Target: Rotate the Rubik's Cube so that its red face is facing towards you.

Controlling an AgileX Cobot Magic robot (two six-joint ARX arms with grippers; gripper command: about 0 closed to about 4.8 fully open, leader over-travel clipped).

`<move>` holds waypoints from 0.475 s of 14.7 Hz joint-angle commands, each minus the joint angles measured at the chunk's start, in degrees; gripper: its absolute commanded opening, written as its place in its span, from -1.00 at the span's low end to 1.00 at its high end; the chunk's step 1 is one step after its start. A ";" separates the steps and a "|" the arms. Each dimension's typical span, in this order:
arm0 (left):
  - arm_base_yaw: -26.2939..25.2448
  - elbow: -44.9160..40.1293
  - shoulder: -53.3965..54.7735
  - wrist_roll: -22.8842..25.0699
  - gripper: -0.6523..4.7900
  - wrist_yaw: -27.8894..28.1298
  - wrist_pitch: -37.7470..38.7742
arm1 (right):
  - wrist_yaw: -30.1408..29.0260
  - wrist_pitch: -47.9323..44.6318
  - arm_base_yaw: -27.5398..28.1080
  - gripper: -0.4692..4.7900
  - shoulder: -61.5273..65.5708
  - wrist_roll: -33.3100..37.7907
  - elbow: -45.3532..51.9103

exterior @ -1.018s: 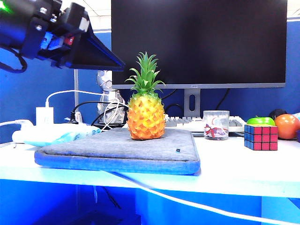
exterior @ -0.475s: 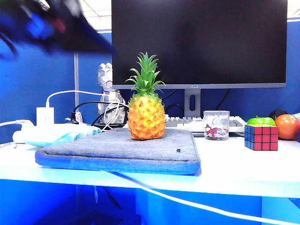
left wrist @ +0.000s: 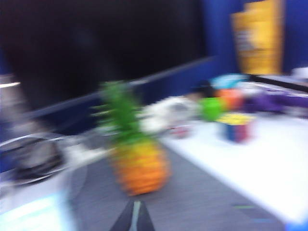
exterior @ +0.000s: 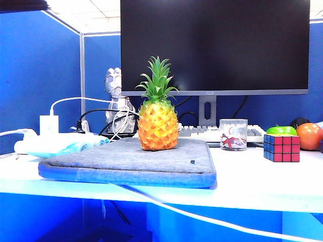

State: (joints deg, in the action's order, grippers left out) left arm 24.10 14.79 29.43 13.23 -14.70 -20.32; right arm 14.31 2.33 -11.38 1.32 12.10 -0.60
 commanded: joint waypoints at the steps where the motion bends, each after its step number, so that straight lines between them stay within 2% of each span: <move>1: -4.48 -4.92 -7.15 -0.13 -0.74 2.08 -0.42 | 1.18 -1.01 7.96 -0.84 -1.22 -0.15 0.52; 3: -4.48 -14.05 -18.47 -0.13 -0.75 3.17 -0.52 | 1.20 -0.79 9.14 -0.84 -1.22 -0.15 0.52; 5: -4.96 -14.16 -26.38 -0.13 -0.74 2.40 19.37 | 1.14 -0.83 8.92 -0.84 -1.22 -0.15 0.52; 7: -6.14 -14.03 -26.75 -0.15 -0.75 2.21 29.73 | 1.16 -0.81 9.05 -0.84 -1.22 -0.15 0.52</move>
State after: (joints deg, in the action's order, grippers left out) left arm 18.06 0.49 2.55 13.23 -12.16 6.26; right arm 15.40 2.44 -2.37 0.10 12.05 -0.60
